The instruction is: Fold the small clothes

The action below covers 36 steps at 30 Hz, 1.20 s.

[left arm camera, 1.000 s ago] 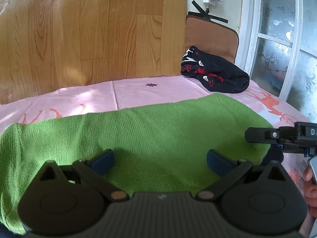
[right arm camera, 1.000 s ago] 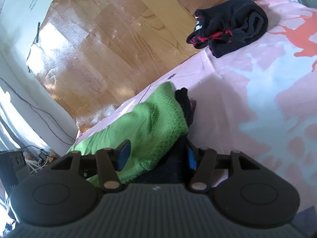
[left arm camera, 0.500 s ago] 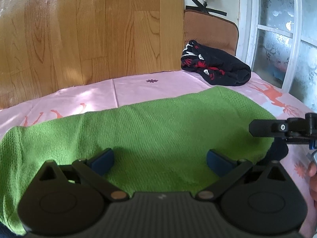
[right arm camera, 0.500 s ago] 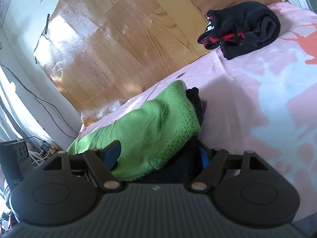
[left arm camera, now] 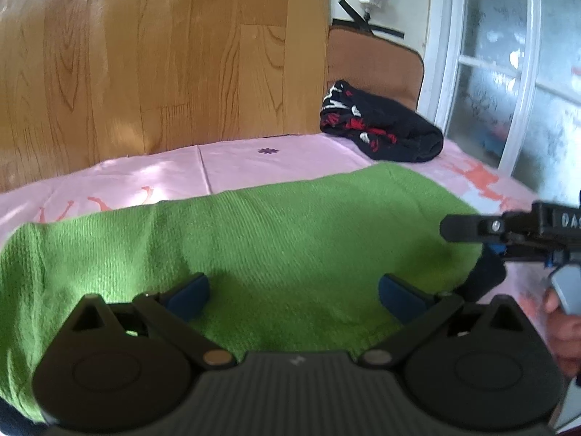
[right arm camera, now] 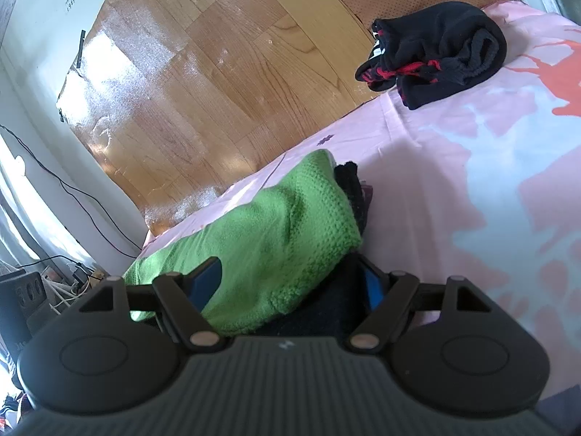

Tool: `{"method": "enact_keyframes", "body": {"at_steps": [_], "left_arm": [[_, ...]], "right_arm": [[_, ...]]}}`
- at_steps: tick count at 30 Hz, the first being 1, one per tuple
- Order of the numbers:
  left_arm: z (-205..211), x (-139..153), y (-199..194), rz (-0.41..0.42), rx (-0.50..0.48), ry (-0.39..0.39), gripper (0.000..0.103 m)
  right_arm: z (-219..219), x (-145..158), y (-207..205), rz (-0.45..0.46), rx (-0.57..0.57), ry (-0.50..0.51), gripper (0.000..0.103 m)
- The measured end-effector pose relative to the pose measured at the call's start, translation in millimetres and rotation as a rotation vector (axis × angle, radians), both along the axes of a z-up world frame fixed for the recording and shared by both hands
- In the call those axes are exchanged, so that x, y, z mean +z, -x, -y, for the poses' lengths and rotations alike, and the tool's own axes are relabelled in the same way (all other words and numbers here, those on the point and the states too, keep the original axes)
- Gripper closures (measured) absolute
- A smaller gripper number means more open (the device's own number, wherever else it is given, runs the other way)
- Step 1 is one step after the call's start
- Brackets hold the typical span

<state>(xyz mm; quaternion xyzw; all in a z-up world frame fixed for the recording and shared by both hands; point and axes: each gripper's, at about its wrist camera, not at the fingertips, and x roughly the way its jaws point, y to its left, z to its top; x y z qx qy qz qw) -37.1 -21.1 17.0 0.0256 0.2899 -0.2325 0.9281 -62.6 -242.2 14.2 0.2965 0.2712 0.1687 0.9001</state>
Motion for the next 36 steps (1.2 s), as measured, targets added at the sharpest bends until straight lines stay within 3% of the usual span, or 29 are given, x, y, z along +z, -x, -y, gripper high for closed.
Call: {"method": "enact_keyframes", "body": {"at_steps": [4,21,36], "left_arm": [[-3.6,1.0,-2.2,-0.011,-0.001,0.04,0.0],[-1.6,1.6,-1.7,-0.01,0.008,0.054,0.0],[-9.7,3.2,-4.0,-0.022,0.016,0.144,0.0]], "right_arm": [[0.3,-0.1,0.0,0.0,0.0,-0.001,0.023],[-0.2,0.3,0.8,0.001,-0.001,-0.001,0.023],[-0.3,0.3,1.0,0.001,-0.002,-0.001,0.023]]}}
